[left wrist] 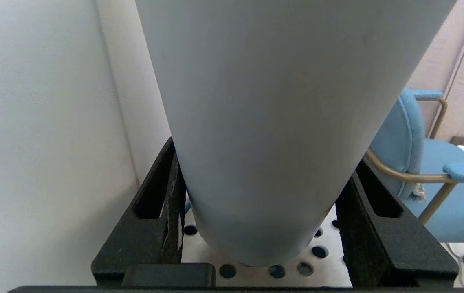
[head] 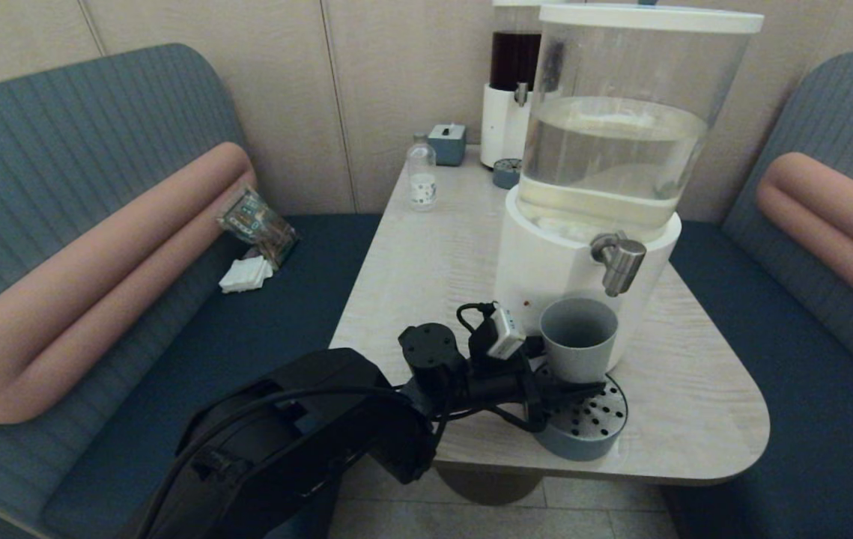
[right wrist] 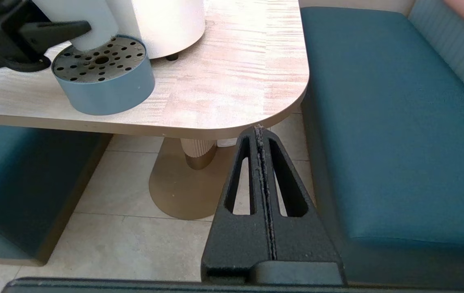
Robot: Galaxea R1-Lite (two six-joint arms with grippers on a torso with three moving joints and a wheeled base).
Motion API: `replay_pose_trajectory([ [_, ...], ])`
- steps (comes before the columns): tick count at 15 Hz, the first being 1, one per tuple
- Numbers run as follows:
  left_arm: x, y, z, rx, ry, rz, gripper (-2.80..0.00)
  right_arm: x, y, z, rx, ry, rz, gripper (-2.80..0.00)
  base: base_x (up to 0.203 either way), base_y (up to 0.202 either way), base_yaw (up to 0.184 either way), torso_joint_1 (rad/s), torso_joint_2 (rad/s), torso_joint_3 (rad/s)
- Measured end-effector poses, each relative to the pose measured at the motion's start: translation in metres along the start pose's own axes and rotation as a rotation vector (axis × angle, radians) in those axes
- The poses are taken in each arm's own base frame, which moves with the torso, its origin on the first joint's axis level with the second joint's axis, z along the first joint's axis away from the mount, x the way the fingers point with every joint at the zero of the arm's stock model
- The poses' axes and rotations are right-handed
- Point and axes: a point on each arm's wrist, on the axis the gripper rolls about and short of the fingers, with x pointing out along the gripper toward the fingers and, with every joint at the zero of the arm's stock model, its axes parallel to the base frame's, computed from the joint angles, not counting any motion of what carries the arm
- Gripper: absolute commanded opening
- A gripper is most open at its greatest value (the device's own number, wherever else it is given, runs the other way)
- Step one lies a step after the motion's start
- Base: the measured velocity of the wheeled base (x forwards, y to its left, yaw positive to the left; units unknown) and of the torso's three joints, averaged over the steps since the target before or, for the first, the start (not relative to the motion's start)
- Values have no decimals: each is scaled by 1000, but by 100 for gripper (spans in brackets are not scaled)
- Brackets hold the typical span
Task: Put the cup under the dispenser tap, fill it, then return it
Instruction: Place it under the water dispenser
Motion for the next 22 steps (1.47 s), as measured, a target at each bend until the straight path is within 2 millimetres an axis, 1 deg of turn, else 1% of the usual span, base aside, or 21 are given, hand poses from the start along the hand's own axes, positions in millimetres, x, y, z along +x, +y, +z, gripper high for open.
replay_pose_trajectory([
  [6,-8,-3,-11,-24,33,13,-280,0,0,0,0,0,0,-280,0,0,0,0,0,0],
  [7,-9,-3,-11,-26,36,15,0,0,0,0,0,0,0,-280,0,0,0,0,0,0],
  [14,-10,-3,-13,-19,46,27,0,0,0,0,0,0,0,-280,0,0,0,0,0,0],
  [19,-18,-9,-5,-31,71,35,0,0,0,0,0,0,0,-280,0,0,0,0,0,0],
  [22,-25,-14,3,-45,91,39,0,0,0,0,0,0,0,-280,0,0,0,0,0,0],
])
